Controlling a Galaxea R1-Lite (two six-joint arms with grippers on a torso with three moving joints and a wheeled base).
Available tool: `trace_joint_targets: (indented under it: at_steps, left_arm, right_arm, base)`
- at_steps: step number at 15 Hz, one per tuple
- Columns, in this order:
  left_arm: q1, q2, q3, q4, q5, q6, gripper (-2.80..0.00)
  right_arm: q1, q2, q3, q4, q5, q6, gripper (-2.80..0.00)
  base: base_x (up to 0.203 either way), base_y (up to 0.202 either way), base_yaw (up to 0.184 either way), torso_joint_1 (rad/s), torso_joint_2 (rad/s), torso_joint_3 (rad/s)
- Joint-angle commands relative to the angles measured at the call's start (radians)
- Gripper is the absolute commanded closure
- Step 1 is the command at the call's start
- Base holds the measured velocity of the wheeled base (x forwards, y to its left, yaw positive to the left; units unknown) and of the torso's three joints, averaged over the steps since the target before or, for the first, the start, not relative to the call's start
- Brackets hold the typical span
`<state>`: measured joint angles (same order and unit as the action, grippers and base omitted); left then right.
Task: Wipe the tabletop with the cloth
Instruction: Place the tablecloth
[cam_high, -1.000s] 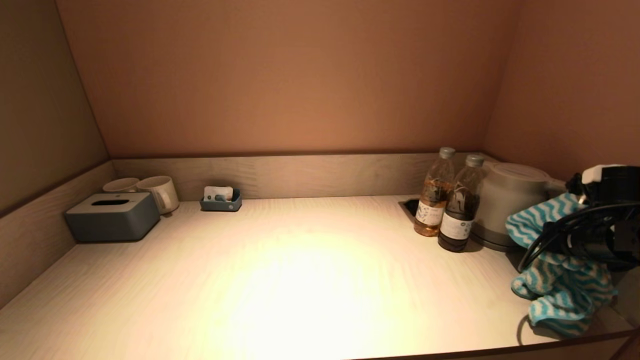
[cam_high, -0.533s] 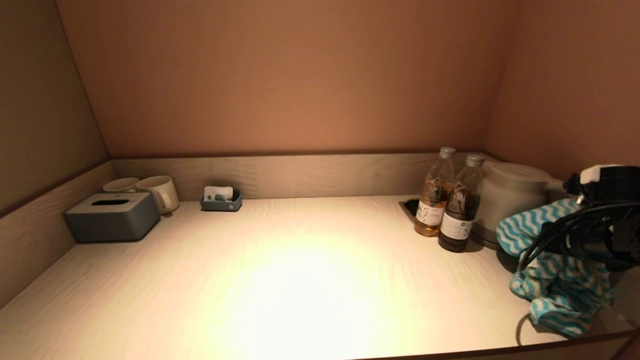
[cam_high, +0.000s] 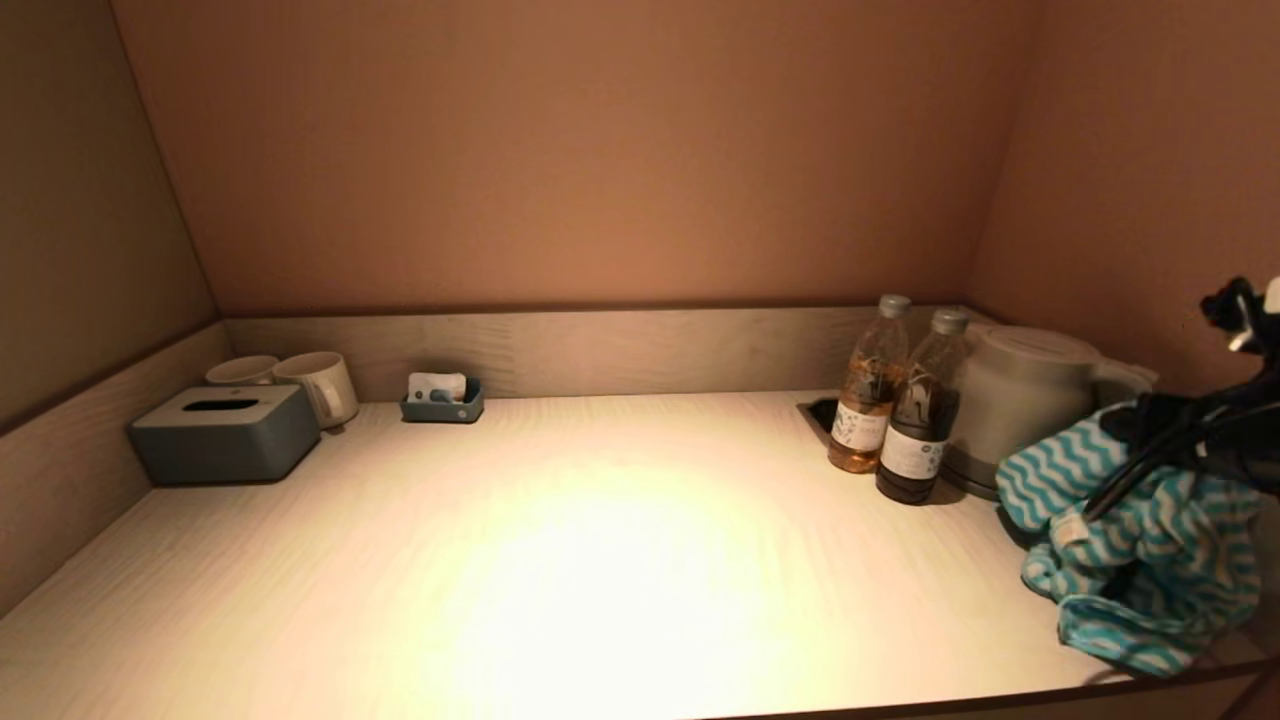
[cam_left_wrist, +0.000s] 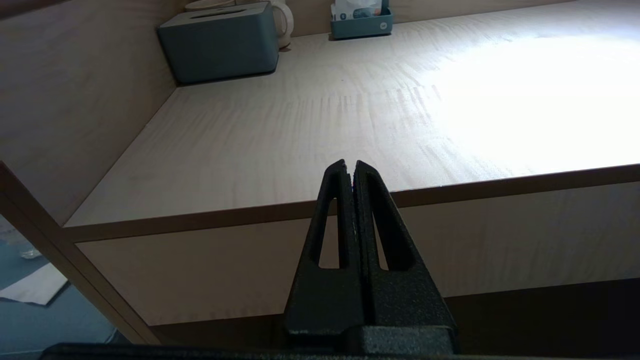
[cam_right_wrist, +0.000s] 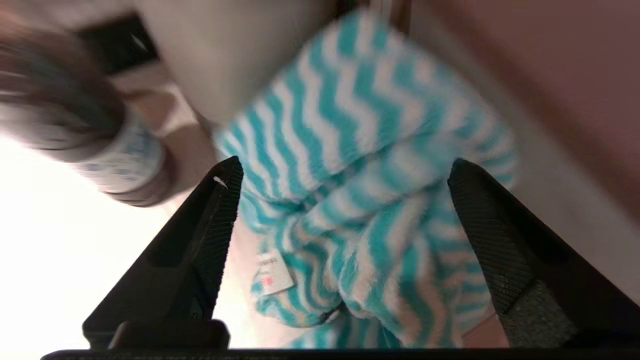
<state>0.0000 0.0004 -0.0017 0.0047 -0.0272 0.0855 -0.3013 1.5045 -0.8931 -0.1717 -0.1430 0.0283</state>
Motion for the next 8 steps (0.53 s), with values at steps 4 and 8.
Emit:
trace_joint_targets:
  at_steps: [4,8]
  left_arm:
    - [0.0,0.0,0.0,0.0,0.0,0.0,0.0]
    - [0.0,0.0,0.002,0.0,0.0,0.0,0.0]
  right_arm:
    - [0.05,-0.228,0.052,0.008,0.046,-0.08,-2.8]
    - [0.071,-0.317,0.098,0.006,0.1,-0.113,-2.8]
  base:
    - [0.0,0.0,0.0,0.0,0.0,0.0]
    - [0.0,0.0,0.0,0.0,0.0,0.0]
